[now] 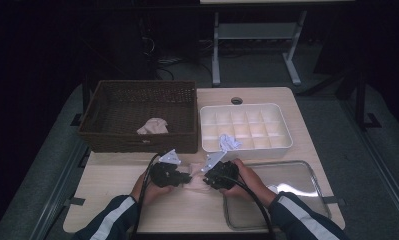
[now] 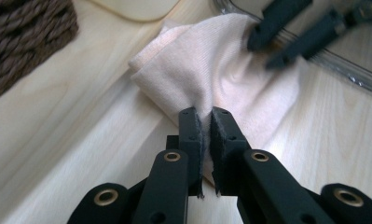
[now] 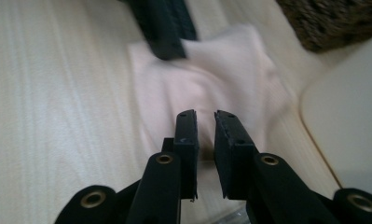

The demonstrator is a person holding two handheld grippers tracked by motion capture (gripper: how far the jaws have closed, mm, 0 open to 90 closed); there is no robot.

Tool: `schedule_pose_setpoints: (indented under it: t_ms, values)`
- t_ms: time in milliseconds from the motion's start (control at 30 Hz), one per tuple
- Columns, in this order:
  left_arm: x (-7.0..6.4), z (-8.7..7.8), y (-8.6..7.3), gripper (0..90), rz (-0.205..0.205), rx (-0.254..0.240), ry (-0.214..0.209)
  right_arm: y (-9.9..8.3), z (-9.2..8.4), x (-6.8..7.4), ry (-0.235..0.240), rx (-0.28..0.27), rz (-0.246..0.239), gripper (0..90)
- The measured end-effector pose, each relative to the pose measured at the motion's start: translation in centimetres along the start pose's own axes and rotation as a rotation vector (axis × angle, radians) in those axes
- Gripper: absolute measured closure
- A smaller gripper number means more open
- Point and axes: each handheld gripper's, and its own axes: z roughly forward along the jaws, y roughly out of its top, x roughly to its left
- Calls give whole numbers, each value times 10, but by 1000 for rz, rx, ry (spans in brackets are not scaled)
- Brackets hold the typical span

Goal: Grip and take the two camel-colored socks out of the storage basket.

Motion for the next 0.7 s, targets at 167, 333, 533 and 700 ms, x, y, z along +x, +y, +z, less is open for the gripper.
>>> schedule_pose_setpoints:
  t_ms: [167, 333, 533, 700]
  values:
    - [-1, -11, -10, 837, -8, -5, -16, 2, 5, 1, 3, 19, -11, 786]
    - [0, -25, -17, 651, -52, -96, 26, 7, 9, 4, -24, 12, -43, 793]
    - [4, -23, -15, 476, -114, -114, 26, 14, 6, 6, -42, -55, -60, 857]
    - [3, -11, -16, 435, -113, -53, 48, 20, 18, 10, -45, -29, -91, 853]
